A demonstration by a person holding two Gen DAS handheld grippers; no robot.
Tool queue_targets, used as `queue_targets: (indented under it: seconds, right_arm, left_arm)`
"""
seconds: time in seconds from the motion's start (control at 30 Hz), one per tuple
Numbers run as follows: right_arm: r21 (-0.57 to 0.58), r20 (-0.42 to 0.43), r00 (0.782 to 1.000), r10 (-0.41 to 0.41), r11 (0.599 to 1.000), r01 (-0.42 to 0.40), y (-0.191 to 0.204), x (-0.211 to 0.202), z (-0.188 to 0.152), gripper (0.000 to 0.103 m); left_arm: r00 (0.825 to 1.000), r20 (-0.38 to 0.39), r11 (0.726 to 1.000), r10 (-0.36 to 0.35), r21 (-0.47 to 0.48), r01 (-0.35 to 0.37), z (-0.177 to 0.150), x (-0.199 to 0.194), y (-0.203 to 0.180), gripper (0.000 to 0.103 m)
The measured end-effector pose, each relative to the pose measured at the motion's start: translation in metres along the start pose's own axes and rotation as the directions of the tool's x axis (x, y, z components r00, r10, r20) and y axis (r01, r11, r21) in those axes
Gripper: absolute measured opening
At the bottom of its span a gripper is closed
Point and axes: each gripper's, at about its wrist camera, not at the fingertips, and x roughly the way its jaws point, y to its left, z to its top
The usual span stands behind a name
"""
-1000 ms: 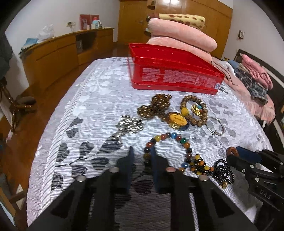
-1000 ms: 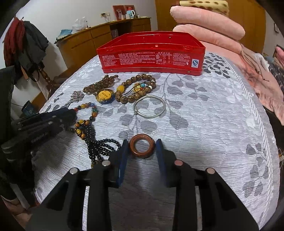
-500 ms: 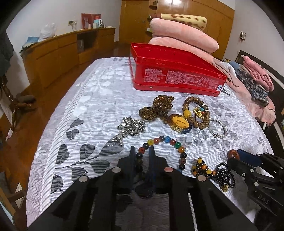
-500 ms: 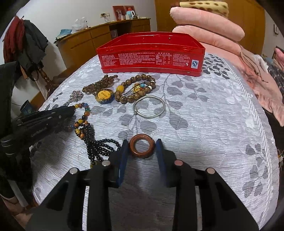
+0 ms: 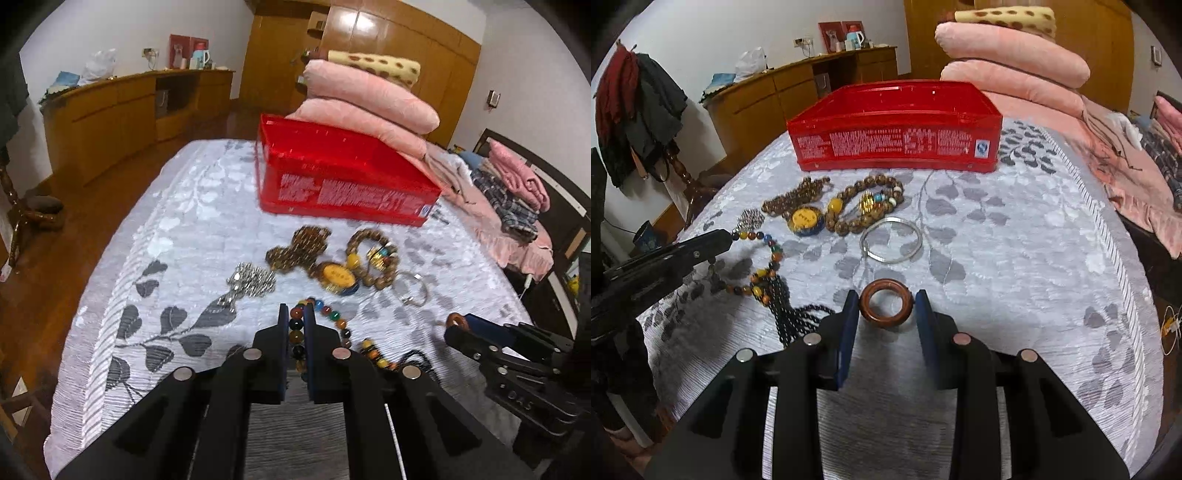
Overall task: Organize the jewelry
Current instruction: 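Carry the ring in the right tool and bracelet in the left tool over the red box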
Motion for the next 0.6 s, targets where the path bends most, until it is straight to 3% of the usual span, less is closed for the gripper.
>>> queue_targets:
  seconds: [0.6]
  right_arm:
    - [-0.001, 0.048, 0.999, 0.012, 1.000, -0.012, 0.000, -0.004, 0.038, 0.030]
  left_arm:
    - [0.997, 0.060, 0.998, -0.049, 0.032, 0.047, 0.031, -0.008, -0.021, 0.008]
